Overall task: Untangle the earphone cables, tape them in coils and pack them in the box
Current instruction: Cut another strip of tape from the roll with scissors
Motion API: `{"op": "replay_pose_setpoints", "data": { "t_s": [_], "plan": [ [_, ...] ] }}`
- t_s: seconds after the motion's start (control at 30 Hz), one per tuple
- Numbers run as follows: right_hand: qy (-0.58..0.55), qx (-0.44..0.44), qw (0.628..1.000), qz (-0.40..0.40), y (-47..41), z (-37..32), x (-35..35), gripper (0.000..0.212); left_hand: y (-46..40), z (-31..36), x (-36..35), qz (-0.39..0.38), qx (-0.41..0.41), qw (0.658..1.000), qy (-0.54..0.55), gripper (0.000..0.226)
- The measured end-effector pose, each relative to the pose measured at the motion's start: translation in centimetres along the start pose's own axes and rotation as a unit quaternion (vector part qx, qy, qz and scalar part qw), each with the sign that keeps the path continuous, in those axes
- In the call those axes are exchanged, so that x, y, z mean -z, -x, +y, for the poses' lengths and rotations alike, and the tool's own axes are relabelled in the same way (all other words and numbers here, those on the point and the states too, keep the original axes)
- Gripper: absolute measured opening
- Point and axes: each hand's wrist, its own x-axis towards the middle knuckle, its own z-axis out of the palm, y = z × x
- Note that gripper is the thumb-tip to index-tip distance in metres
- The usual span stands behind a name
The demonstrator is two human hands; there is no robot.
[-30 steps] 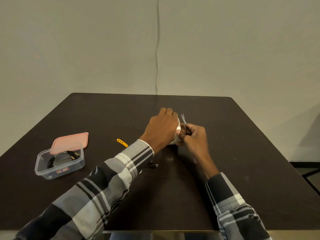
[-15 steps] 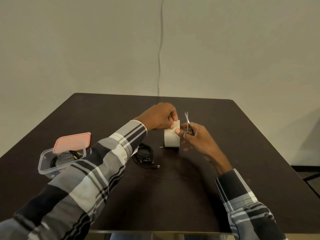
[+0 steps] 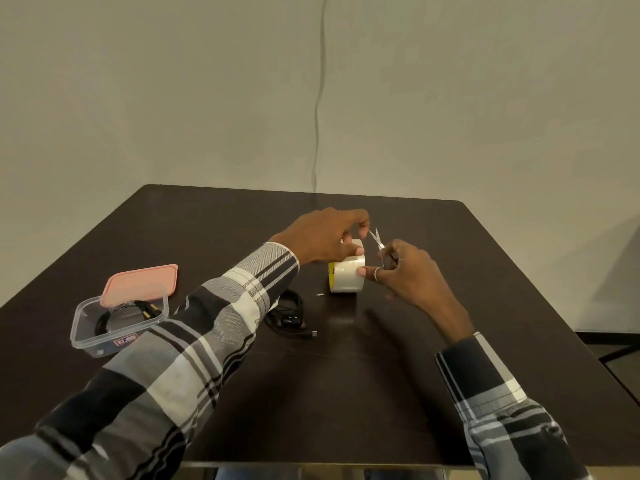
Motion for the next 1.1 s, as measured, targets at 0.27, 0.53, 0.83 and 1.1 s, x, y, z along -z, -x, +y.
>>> {"op": "replay_pose_setpoints", "data": {
  "t_s": [0.27, 0.53, 0.83, 1.1],
  "plan": [
    [0.023, 0.029, 0.999, 0.013, 0.2, -0.8, -0.3, 0.042, -0.1, 1.3, 0.3, 0.004, 0.055, 0.997, -0.051, 0.051],
    [0.020, 0.033, 0.995, -0.089, 0.4, -0.6, 0.1, 0.038, -0.3, 0.7, -0.6, 0.033, 0.042, 0.997, -0.056, 0.025],
    [0.024, 0.089, 0.996, 0.010, 0.6, 0.1, -1.4, 0.043, -0.9, 1.1, -0.1, 0.012, 0.054, 0.998, -0.015, 0.046],
    [-0.026, 0.072, 0.996, -0.047, 1.1, 0.8, 0.1, 0.024, -0.9, 1.1, -0.7, 0.006, 0.060, 0.998, 0.018, 0.046]
  ]
}}
